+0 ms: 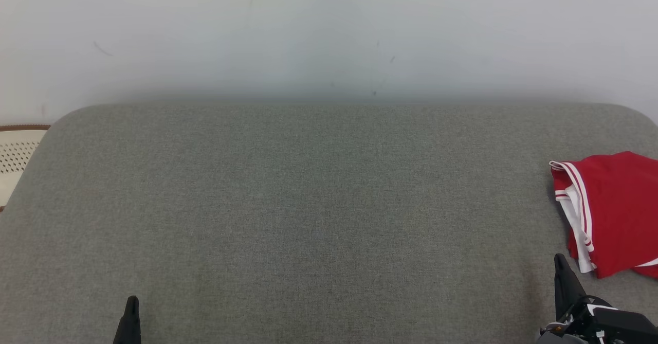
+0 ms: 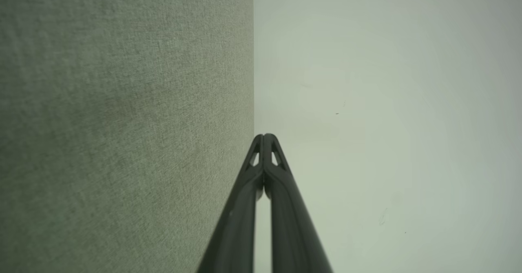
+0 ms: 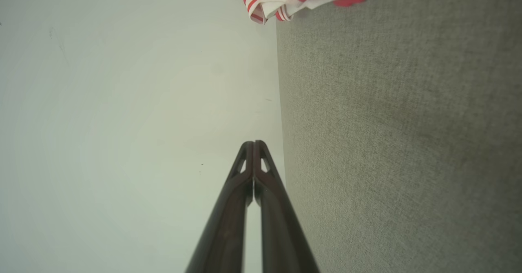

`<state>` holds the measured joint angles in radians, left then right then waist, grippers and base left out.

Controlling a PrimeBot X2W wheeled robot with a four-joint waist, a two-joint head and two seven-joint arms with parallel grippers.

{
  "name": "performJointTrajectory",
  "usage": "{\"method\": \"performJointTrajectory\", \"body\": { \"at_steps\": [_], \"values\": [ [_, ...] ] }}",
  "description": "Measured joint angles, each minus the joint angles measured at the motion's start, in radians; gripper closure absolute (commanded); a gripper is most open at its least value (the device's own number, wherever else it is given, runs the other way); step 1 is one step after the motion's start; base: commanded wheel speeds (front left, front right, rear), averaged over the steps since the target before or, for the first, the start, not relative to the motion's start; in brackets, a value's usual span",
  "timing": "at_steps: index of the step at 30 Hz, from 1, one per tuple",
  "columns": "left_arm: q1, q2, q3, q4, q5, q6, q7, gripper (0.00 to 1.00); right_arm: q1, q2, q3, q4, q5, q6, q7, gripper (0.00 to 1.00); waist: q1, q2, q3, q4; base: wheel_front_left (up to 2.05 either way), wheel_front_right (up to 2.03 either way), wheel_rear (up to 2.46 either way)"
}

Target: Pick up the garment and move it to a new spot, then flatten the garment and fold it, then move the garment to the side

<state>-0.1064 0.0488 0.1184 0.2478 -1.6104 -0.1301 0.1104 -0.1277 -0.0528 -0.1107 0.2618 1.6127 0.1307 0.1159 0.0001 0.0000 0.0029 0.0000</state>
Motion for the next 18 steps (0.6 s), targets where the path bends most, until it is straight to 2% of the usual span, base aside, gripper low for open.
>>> {"method": "performJointTrajectory", "body": {
  "at_steps": [18],
  "values": [
    [0.0,0.0,0.0,0.0,0.0,0.0,0.0,1.0,0.0,0.001,-0.001,0.0,0.0,0.0,0.001,1.0,0.0,0.0,0.0,0.0,0.0,0.0,0.0]
  ]
}}
